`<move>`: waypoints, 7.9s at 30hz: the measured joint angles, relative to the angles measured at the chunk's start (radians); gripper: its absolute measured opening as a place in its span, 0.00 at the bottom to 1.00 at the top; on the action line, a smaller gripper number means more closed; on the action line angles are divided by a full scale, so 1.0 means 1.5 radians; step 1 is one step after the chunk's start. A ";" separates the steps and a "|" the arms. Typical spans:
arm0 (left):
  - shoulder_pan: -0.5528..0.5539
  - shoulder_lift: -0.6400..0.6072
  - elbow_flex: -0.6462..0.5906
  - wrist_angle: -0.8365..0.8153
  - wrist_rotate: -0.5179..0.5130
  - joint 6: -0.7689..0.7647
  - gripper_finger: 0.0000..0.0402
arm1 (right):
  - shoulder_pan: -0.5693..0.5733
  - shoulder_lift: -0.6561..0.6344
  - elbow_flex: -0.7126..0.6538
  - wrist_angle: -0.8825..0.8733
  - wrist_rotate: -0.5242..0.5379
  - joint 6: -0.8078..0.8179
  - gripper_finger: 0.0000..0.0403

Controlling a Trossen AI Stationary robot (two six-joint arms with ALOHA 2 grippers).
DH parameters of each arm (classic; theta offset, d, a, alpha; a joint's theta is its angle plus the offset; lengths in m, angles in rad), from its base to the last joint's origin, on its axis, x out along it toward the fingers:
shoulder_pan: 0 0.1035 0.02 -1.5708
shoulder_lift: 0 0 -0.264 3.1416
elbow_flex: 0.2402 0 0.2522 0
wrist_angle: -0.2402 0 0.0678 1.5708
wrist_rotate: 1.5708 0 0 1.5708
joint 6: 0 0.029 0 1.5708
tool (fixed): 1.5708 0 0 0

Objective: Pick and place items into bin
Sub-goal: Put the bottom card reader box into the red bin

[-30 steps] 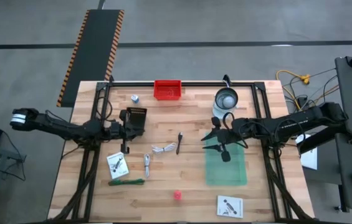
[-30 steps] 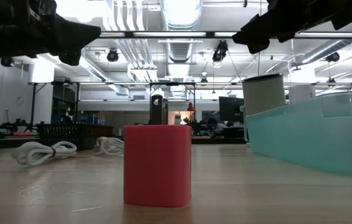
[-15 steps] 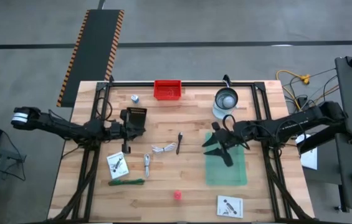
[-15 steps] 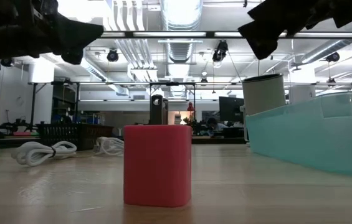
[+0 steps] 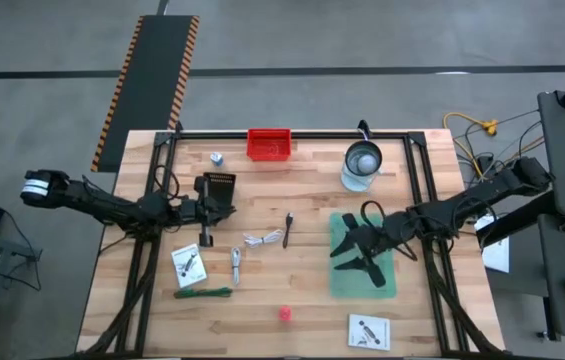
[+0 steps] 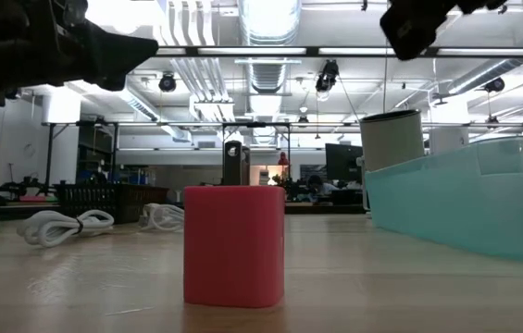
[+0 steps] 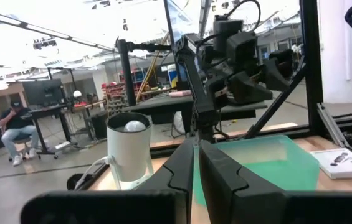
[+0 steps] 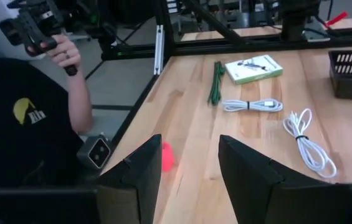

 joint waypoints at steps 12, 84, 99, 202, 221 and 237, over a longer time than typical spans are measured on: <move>0.000 0.015 0.000 0.021 0.000 -0.002 0.03 | 0.133 0.000 0.072 -0.104 0.166 0.017 0.36; 0.000 0.017 0.000 0.019 0.000 -0.003 0.03 | 0.348 0.407 0.518 -0.663 0.176 0.548 0.34; 0.000 0.017 0.000 0.018 0.000 -0.003 0.03 | 0.349 0.406 0.517 -0.662 0.149 0.582 0.34; 0.000 0.017 -0.022 0.013 0.000 -0.129 0.03 | 0.381 0.612 0.545 -0.602 0.052 0.623 0.42; 0.000 0.017 -0.022 0.013 0.000 -0.129 0.03 | 0.381 0.650 0.547 -0.600 0.047 0.607 0.28; 0.000 0.017 -0.022 0.013 0.000 -0.129 0.03 | 0.380 0.649 0.545 -0.609 0.045 0.610 0.13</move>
